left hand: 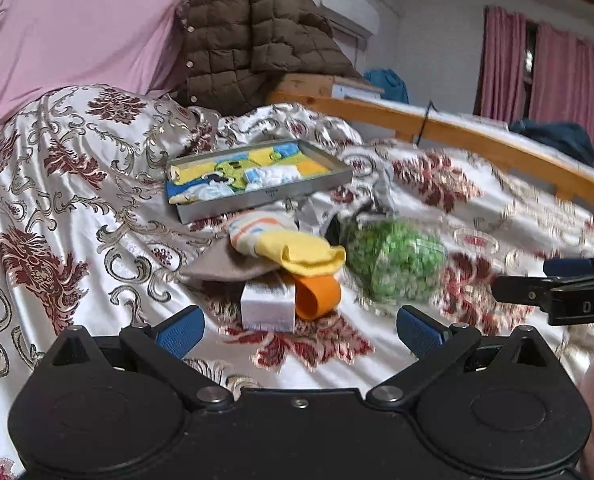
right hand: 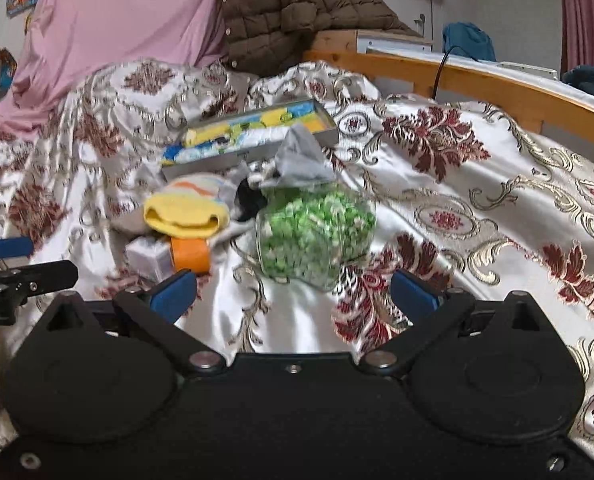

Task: Organize soft objects
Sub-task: 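Withdraw both tools from the tray back toward the remaining items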

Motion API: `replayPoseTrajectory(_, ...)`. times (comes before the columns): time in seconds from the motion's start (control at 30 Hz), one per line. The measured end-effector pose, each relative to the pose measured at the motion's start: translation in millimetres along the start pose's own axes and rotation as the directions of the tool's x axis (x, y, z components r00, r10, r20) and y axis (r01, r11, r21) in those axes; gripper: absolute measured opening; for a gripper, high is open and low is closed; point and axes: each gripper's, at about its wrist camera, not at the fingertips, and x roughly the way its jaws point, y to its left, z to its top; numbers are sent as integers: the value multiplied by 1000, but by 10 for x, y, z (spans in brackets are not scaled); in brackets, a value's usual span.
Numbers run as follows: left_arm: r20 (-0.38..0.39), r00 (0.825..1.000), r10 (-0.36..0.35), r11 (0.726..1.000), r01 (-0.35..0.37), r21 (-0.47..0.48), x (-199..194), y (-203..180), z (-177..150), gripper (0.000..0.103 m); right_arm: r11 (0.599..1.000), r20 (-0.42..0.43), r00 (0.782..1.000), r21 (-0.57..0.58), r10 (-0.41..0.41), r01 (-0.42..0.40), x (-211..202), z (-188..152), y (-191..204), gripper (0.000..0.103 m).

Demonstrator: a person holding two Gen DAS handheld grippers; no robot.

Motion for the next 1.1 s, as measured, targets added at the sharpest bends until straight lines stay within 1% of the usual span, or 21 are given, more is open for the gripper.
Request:
replayPoseTrajectory(0.17,-58,998,22,998,-19,57,73,-61,-118,102,999,-47,999,-33,-8,7,224,-201,198,102)
replayPoseTrajectory(0.27,-88,996,22,996,-14,92,106,-99,-172,102,998,-76,997,-57,-12,7,373,-298,309,102)
replayPoseTrajectory(0.3,-92,995,22,995,-13,101,112,-112,-183,102,998,-85,996,-63,-10,5,470,-294,398,102)
replayPoseTrajectory(0.33,-95,995,22,994,-12,110,112,-127,-199,102,998,-90,996,-70,-5,-2,484,-318,435,102)
replayPoseTrajectory(0.53,-107,994,21,991,-6,135,116,-161,-237,102,995,-103,995,-100,9,-19,693,-218,623,102)
replayPoseTrajectory(0.67,-118,993,29,991,-13,134,135,-149,-247,102,994,-103,995,-106,12,-23,716,-123,624,102)
replayPoseTrajectory(0.73,-127,991,34,991,-18,130,143,-131,-248,102,993,-104,994,-111,17,-29,711,-64,514,102)
replayPoseTrajectory(0.87,-138,989,57,992,-41,121,173,-76,-237,102,991,-103,994,-126,32,-45,729,-44,474,102)
replayPoseTrajectory(1.1,-133,987,87,991,-71,117,205,-17,-202,102,984,-105,992,-154,70,-86,814,16,453,102)
